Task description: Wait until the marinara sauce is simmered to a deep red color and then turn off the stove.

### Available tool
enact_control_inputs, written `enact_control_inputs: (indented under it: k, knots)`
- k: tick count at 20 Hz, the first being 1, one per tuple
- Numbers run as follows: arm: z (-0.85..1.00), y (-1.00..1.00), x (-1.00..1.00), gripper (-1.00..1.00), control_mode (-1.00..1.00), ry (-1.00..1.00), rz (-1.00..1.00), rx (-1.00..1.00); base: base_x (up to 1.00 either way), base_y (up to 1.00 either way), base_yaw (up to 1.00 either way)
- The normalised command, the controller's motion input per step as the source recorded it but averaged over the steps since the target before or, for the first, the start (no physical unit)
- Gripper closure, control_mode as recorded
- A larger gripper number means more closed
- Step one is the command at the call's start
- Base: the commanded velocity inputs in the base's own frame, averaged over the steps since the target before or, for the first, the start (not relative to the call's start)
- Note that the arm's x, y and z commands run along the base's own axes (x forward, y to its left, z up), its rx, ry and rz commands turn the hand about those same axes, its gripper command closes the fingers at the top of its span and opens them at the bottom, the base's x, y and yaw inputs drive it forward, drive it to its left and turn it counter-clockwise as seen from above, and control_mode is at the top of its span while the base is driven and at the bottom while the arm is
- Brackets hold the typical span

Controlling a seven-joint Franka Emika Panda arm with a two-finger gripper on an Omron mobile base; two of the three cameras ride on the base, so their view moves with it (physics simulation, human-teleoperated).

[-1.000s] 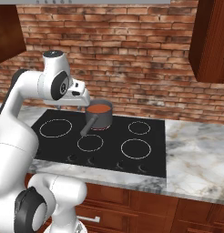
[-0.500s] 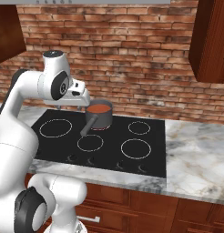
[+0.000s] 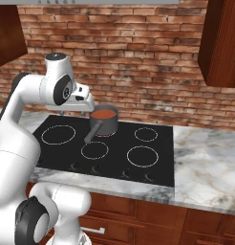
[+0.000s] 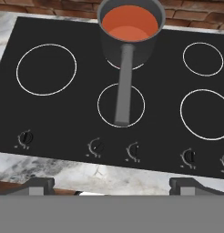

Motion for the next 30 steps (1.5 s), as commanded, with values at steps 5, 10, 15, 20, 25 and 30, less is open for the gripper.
enact_control_inputs:
  k: [5, 10, 15, 20, 25, 30]
  knots:
    - [0.00, 0.00, 0.00, -1.00, -1.00, 0.00, 0.00, 0.00, 0.00, 0.00, 0.00]
    - [0.00, 0.00, 0.00, -1.00, -1.00, 0.00, 0.00, 0.00, 0.00, 0.00, 0.00]
    - [0.00, 0.00, 0.00, -1.00, -1.00, 0.00, 0.00, 0.00, 0.00, 0.00, 0.00]
    - [0.00, 0.00, 0.00, -1.00, -1.00, 0.00, 0.00, 0.00, 0.00, 0.00, 0.00]
    - [0.00, 0.00, 0.00, -1.00, -1.00, 0.00, 0.00, 0.00, 0.00, 0.00, 0.00]
    - [0.00, 0.00, 0.00, -1.00, -1.00, 0.00, 0.00, 0.00, 0.00, 0.00, 0.00]
